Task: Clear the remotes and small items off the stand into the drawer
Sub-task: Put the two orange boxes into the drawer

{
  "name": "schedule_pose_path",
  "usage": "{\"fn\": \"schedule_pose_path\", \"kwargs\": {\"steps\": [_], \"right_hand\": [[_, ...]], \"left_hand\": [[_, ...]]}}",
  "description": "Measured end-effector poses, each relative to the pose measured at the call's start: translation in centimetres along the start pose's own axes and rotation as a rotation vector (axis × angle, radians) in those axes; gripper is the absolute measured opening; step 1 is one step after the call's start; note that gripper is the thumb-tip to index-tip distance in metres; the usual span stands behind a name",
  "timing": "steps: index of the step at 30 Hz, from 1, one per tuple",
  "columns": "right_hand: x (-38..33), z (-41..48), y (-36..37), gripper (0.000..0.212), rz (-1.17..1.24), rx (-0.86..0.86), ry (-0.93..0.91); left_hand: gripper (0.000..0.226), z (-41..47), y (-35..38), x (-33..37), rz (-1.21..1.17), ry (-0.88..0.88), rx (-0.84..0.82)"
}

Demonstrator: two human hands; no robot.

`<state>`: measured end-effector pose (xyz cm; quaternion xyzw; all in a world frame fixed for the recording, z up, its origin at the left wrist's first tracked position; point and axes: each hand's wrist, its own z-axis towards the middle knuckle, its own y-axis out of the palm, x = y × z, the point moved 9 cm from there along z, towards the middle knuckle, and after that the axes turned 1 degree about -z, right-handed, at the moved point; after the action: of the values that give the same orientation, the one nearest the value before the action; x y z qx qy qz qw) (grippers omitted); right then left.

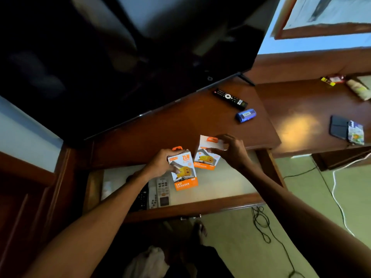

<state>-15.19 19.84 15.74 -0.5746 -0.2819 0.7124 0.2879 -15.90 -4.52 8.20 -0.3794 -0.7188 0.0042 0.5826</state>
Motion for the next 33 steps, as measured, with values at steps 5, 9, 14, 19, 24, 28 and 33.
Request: {"fn": "schedule_pose_path", "kwargs": {"steps": [5, 9, 14, 19, 24, 28, 33], "right_hand": [[1.3, -3.5, 3.8, 0.045, 0.066, -0.187, 0.049], [4.8, -4.8, 7.5, 0.04, 0.032, -0.324, 0.122], [9.5, -4.7, 10.1, 0.03, 0.1, -0.313, 0.295], [12.5, -3.7, 12.7, 0.032, 0.112, -0.366, 0.404], [13.3, -3.7, 14.6, 0.053, 0.165, -0.388, 0.442], [12.9, -4.7, 16.4, 0.047, 0.222, -0.44, 0.446], [12.4, -6.3, 17.4, 0.05, 0.282, -0.473, 0.441]], "left_hand": [[0.087, -1.4, 2.8, -2.6, 0.116, -0.031, -0.029], [0.086, -1.2, 3.7, -5.6, 0.11, -0.13, 0.02], [0.085, 0.6, 5.5, -7.6, 0.135, -0.191, 0.009], [0.085, 2.9, 6.7, -10.1, 0.08, -0.309, -0.031], [0.083, 4.1, 7.0, -11.5, 0.131, -0.411, -0.121], [0.085, 3.6, 7.4, -12.3, 0.17, -0.466, -0.159], [0.083, 3.5, 7.4, -11.9, 0.354, -0.431, -0.206]]}}
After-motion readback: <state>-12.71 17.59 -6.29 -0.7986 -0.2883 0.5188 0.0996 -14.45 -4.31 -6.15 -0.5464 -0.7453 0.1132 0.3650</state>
